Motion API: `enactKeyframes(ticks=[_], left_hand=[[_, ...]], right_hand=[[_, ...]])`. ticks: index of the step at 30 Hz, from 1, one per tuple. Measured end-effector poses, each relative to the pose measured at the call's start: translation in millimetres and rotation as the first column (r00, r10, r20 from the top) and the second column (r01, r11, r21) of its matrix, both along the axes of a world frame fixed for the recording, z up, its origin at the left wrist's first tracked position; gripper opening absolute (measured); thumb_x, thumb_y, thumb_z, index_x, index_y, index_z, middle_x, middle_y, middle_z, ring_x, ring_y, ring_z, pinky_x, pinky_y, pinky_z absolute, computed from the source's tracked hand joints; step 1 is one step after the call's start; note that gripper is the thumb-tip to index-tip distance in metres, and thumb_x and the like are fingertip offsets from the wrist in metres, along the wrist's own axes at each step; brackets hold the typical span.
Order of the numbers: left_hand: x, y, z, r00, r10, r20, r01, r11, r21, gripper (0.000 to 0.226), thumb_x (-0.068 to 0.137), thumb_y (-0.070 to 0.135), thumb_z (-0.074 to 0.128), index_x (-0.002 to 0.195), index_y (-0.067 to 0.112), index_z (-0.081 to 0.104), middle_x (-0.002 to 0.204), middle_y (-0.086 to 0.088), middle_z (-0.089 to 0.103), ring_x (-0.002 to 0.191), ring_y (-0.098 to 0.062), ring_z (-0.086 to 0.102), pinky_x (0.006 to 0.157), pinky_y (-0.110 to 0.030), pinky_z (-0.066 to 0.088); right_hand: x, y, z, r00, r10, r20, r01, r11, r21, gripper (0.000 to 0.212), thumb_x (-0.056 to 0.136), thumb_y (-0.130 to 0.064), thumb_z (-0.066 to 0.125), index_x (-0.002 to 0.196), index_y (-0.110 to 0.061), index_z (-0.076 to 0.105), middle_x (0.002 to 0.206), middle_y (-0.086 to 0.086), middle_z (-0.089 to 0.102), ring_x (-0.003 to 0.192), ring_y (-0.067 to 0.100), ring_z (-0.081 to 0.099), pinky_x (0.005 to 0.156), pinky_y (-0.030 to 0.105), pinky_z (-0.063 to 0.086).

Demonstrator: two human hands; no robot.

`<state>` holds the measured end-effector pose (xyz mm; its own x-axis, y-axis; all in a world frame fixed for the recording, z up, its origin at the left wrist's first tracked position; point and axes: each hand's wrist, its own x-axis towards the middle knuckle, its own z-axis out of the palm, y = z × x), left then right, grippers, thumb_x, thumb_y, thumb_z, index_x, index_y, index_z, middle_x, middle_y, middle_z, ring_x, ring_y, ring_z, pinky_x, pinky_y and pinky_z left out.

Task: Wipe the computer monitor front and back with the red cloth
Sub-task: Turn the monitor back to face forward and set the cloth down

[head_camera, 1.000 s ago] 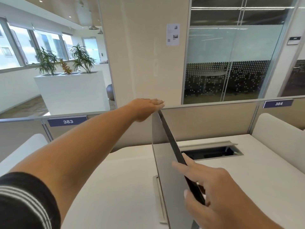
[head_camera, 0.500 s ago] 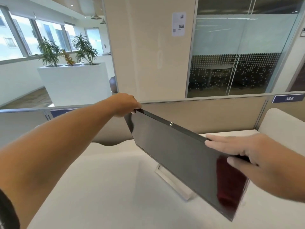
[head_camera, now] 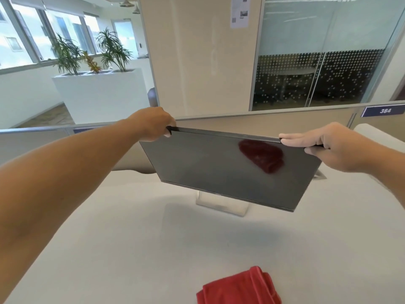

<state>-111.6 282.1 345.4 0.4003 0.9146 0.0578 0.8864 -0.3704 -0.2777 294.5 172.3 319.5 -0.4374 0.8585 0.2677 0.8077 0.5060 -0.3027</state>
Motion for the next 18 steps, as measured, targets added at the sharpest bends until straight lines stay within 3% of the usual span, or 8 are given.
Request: enactKeyframes(ticks=[2, 4, 8, 12, 16, 18], left_hand=[[-0.3, -5.7, -0.4, 1.000, 0.022, 0.010, -0.022, 1.000, 0.004, 0.020, 0.097, 0.026, 0.059, 0.114, 0.018, 0.067, 0.078, 0.002, 0.048, 0.091, -0.031, 0.057, 0.070, -0.035, 0.043], [4.5, -13.1, -0.6, 0.999, 0.039, 0.019, -0.039, 0.999, 0.016, 0.020, 0.098, 0.027, 0.059, 0.114, 0.019, 0.067, 0.078, 0.002, 0.047, 0.089, -0.031, 0.056, 0.071, -0.036, 0.044], [17.0, -31.0, -4.3, 0.995, 0.091, 0.043, -0.094, 0.992, 0.080, 0.022, 0.097, 0.027, 0.060, 0.117, 0.021, 0.065, 0.084, -0.001, 0.046, 0.083, -0.029, 0.051, 0.070, -0.035, 0.042], [19.5, -45.5, -3.1, 0.991, 0.126, 0.051, -0.131, 0.984, 0.119, 0.023, 0.096, 0.028, 0.061, 0.118, 0.021, 0.066, 0.092, -0.005, 0.053, 0.083, -0.031, 0.052, 0.069, -0.035, 0.043], [23.2, -47.8, 10.9, 0.985, 0.149, 0.084, -0.160, 0.978, 0.136, 0.027, 0.096, 0.027, 0.062, 0.123, 0.025, 0.065, 0.120, -0.019, 0.055, 0.093, -0.038, 0.058, 0.074, -0.037, 0.046], [20.8, -45.4, 12.9, 0.983, 0.166, 0.083, -0.177, 0.973, 0.149, 0.030, 0.096, 0.027, 0.061, 0.127, 0.025, 0.063, 0.123, -0.020, 0.053, 0.098, -0.040, 0.058, 0.077, -0.038, 0.046]], right_hand=[[1.8, 5.3, -5.4, 1.000, -0.023, 0.005, 0.023, 0.999, 0.042, 0.057, 0.090, 0.020, 0.047, 0.127, -0.020, 0.066, 0.129, -0.025, 0.055, 0.127, -0.002, 0.049, 0.103, 0.000, 0.028], [5.8, 10.5, -14.4, 0.998, -0.065, 0.000, 0.065, 0.991, 0.114, 0.055, 0.091, 0.020, 0.046, 0.127, -0.017, 0.066, 0.129, -0.019, 0.056, 0.126, 0.008, 0.054, 0.105, 0.011, 0.034], [14.6, 20.6, -32.5, 0.991, -0.131, -0.010, 0.130, 0.965, 0.226, 0.047, 0.095, 0.012, 0.047, 0.130, -0.015, 0.064, 0.133, -0.007, 0.058, 0.130, 0.015, 0.053, 0.113, 0.030, 0.032], [16.1, 30.7, -42.2, 0.988, -0.142, -0.056, 0.152, 0.944, 0.294, 0.038, 0.097, 0.004, 0.052, 0.130, -0.010, 0.063, 0.135, 0.003, 0.059, 0.132, 0.015, 0.048, 0.115, 0.031, 0.030], [13.9, 47.2, -45.5, 0.974, -0.185, -0.133, 0.212, 0.949, 0.233, 0.035, 0.099, -0.007, 0.056, 0.133, -0.010, 0.062, 0.136, 0.005, 0.059, 0.132, 0.016, 0.050, 0.116, 0.028, 0.028], [9.0, 55.2, -46.0, 0.969, -0.202, -0.141, 0.230, 0.947, 0.222, 0.035, 0.099, -0.010, 0.056, 0.134, -0.011, 0.061, 0.136, 0.006, 0.060, 0.132, 0.020, 0.053, 0.115, 0.030, 0.031]])
